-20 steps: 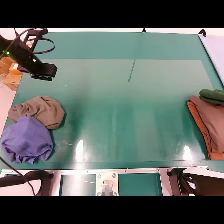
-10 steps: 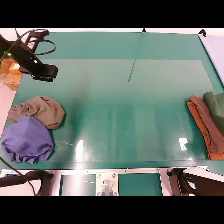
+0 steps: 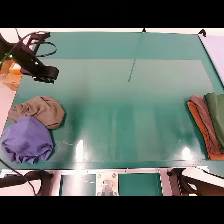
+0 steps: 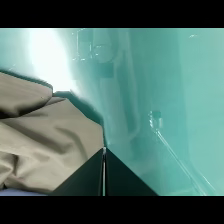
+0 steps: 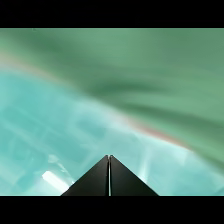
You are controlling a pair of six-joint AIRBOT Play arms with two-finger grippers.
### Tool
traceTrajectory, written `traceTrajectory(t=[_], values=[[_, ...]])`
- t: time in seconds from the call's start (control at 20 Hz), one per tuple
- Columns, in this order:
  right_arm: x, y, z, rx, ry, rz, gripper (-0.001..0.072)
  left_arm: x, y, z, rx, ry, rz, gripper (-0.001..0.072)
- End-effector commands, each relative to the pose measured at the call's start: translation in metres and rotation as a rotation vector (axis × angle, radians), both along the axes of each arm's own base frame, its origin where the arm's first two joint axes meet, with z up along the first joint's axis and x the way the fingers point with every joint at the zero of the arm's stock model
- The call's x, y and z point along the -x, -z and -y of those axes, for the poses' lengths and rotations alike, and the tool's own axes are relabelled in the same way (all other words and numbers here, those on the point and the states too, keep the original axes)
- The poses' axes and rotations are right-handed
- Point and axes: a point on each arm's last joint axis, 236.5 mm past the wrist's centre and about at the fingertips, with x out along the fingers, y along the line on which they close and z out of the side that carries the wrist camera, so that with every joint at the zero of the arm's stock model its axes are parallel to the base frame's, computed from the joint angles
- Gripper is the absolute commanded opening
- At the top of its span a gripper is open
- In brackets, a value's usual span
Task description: Fold the shirts.
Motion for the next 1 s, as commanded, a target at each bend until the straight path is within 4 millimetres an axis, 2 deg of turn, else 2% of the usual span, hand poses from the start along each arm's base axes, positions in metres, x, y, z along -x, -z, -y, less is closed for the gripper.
traceTrajectory(t=[0.0, 0.05, 0.15, 0.2, 0.3, 0.4, 0.5, 0.6, 0.7, 0.95], values=[[-0.097, -0.054, -0.077, 0.079, -0.286, 0.301, 0.0016, 0.016, -0.012, 0.013, 0.062, 0.015, 0.001, 0.0032], [-0.103, -0.057, -0.110, 0.090, -0.392, 0.319, 0.0016, 0.026, -0.015, 0.016, 0.083, 0.006, 0.008, 0.0032], [-0.097, -0.046, -0.175, 0.082, -0.563, 0.329, 0.0016, 0.055, -0.011, 0.016, 0.109, -0.029, 0.002, 0.0033], [-0.086, -0.034, -0.206, 0.062, -0.634, 0.323, 0.0016, 0.075, -0.003, 0.016, 0.123, -0.050, -0.016, 0.0032], [-0.052, 0.001, -0.263, 0.021, -0.749, 0.301, 0.0016, 0.113, 0.016, 0.026, 0.184, -0.066, -0.055, 0.0033], [-0.024, 0.030, -0.298, 0.001, -0.803, 0.293, 0.0016, 0.148, 0.037, 0.036, 0.246, -0.078, -0.085, 0.0033], [-0.006, 0.049, -0.320, -0.003, -0.866, 0.297, 0.0016, 0.174, 0.057, 0.038, 0.265, -0.088, -0.115, 0.0033], [0.015, 0.056, -0.337, -0.046, -0.941, 0.246, 0.0018, 0.189, 0.071, 0.035, 0.255, -0.091, -0.142, 0.0034], [0.040, 0.055, -0.354, -0.133, -0.988, 0.182, 0.0018, 0.191, 0.073, 0.035, 0.254, -0.091, -0.154, 0.0034], [0.045, 0.054, -0.360, -0.145, -1.013, 0.177, 0.0018, 0.186, 0.072, 0.035, 0.259, -0.096, -0.132, 0.0034]])
